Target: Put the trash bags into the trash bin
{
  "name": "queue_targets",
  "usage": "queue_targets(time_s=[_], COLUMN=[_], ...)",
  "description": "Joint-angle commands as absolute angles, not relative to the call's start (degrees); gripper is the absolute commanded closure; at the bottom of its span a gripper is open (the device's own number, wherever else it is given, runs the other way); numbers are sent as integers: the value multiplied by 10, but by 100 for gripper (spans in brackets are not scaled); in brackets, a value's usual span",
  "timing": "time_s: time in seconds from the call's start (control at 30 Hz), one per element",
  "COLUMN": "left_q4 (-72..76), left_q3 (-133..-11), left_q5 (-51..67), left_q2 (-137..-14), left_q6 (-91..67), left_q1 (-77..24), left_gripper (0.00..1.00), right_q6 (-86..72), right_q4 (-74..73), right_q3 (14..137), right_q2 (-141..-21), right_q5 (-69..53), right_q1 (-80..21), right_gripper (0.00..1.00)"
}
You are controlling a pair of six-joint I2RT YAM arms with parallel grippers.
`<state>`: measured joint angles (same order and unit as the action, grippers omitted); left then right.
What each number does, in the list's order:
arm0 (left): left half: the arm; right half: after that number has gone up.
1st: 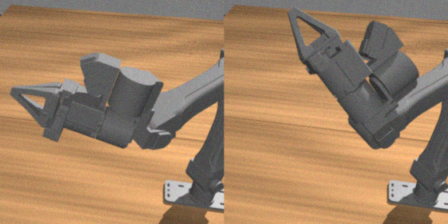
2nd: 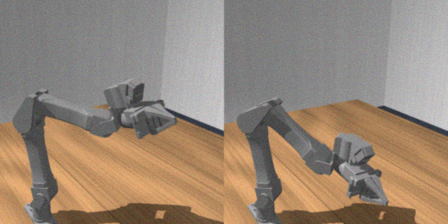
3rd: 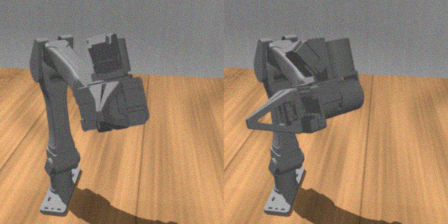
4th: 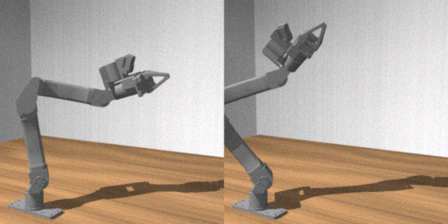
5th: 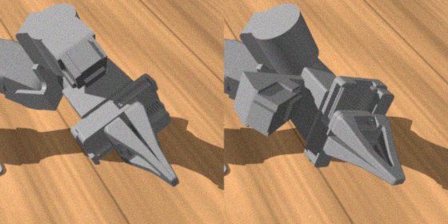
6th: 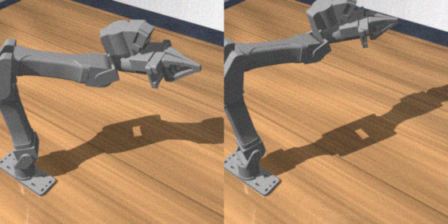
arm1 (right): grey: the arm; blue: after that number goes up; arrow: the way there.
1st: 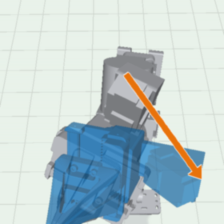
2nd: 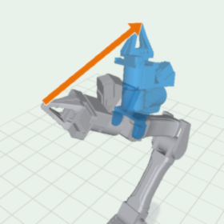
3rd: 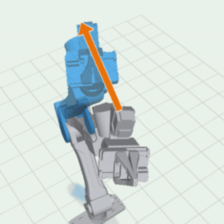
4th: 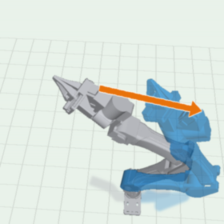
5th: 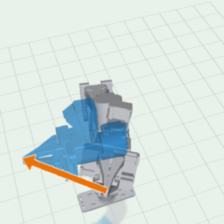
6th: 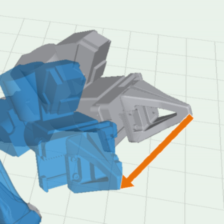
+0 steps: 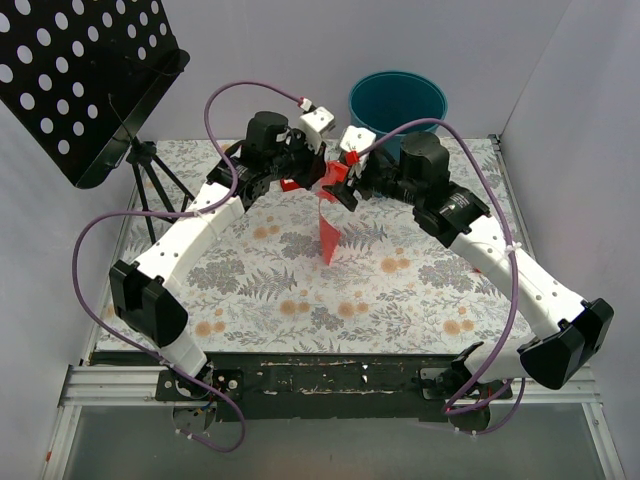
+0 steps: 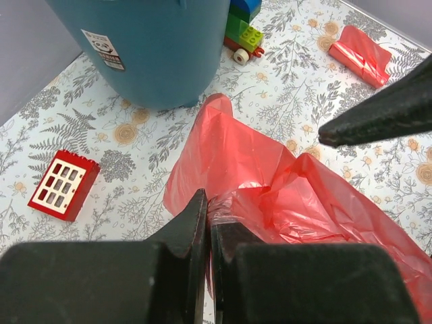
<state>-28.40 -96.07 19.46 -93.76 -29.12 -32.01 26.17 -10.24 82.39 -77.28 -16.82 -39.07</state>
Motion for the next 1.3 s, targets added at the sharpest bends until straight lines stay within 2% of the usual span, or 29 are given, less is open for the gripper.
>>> queue_targets(time_s=[0.0,0.33,0.43,0.63,0.8,0.87,0.9,1.0,1.07,1.1,1.27], left_q4=[-287,-285,-286,-299,-308,-310,-309,-309,-306,-305,-298], left_q3=[-958,-924,-932,-969,-980,-978,-976,-969,-961,-955,-926], left_q5=[193,134,141,178,218,222,222,221,218,217,186], left_q2=[-886,-879,-885,-896,-889,-882,-880,-873,-865,-862,-849], left_q6=[-305,-302,-314,-336,-336,-331,-331,-327,-326,-325,-309], left_q1=[-316,-298,-294,-289,-286,-284,-284,-281,-278,-276,-273], left_gripper=[100,100,100,100,100,100,100,100,100,100,100], right_q6=[279,298,331,372,417,435,439,446,457,465,464], right_q4=[-91,-145,-158,-98,-56,-54,-54,-29,-5,23,36], right_q3=[840,920,883,778,758,758,759,752,741,726,710], right_q2=[-775,-756,-742,-730,-751,-758,-760,-759,-754,-750,-736], right_q5=[-162,-206,-224,-200,-164,-154,-143,-75,-20,17,47], right_q1=[-395,-400,-405,-441,-455,-455,-455,-456,-456,-454,-423], right_gripper=[14,17,18,12,13,20,28,61,96,99,99])
